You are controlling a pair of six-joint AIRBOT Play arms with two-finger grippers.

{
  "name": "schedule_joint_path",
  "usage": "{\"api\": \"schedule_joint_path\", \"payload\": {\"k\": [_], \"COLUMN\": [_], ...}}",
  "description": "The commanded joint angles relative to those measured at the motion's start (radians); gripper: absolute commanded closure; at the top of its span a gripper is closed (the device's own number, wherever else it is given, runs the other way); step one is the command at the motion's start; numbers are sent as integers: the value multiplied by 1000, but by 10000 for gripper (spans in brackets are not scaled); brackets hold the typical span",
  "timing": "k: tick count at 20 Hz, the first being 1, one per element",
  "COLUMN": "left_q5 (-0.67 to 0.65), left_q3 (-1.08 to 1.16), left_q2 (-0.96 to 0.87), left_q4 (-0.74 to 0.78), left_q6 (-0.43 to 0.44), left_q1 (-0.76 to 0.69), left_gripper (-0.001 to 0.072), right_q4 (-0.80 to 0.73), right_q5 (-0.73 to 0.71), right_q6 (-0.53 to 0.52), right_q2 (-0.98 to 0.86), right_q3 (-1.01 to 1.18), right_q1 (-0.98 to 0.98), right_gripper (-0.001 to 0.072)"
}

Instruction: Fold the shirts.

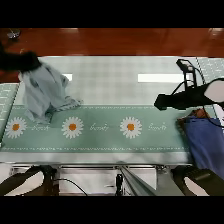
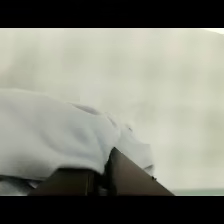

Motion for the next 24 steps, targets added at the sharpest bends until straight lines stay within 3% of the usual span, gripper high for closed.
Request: {"api": "schedule_joint_path", "payload": {"k": [1,9,12,15,18,21,24], "left_q5": [31,24,-16,-11,121,285,292], "left_q3": [182,470,445,320,86,-205,-494], "left_q2": [113,171,189,215,269,336,366], "left_q4": [-262,-672,-700,-674,-570,-566,-564], "left_q6": [82,109,169,235,238,226,219], "left_q1": [-3,-7,-125,-350,-565,-671,-686], "left_gripper": [679,679,679,679,679,679,678], "right_q4": [2,5,4,0,-18,-33,-77], "right_q5": [11,54,54,53,52,53,38], "right_q6": [7,33,45,52,69,78,77], "right_q2": [137,354,400,422,422,422,420], "right_q3": [0,0,0,0,0,0,0], "right_q1": [0,0,0,0,0,0,0], "right_gripper": [86,86,86,86,86,86,86]}}
